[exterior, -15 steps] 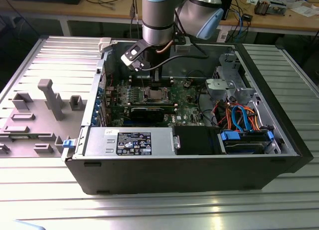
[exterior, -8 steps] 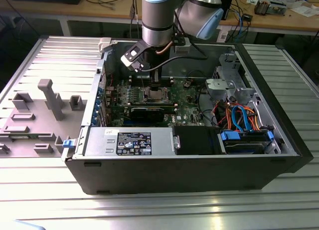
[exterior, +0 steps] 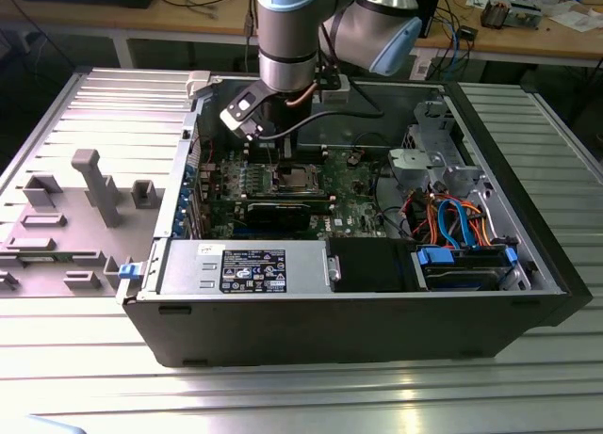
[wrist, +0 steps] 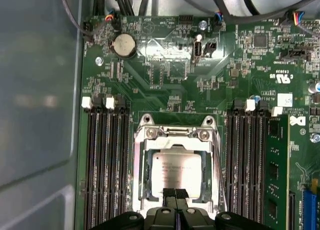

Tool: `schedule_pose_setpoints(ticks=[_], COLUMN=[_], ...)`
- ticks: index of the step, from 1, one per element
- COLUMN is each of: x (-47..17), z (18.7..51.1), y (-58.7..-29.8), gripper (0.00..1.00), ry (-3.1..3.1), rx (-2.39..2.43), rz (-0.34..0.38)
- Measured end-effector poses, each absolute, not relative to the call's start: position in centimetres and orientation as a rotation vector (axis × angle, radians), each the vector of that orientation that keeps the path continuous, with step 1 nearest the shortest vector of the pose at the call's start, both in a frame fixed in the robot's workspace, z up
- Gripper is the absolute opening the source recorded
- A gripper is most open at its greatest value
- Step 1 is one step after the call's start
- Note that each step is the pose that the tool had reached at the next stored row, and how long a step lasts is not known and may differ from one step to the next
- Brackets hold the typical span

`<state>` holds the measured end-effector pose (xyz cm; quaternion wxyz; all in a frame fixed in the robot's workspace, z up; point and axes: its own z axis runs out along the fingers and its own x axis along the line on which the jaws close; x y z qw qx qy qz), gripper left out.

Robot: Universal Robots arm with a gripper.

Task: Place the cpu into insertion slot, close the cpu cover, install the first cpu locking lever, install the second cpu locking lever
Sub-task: 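Close the cpu cover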

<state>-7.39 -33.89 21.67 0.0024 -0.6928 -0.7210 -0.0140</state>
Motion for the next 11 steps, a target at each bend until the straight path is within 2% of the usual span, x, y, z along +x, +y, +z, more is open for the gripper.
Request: schedule_pose_setpoints(ticks=[11], x=[-7.79], z=[21.67], y=[-33.9], gripper=[0.11], ry=[-2.262], rx=[-2.173], rz=[-0.044])
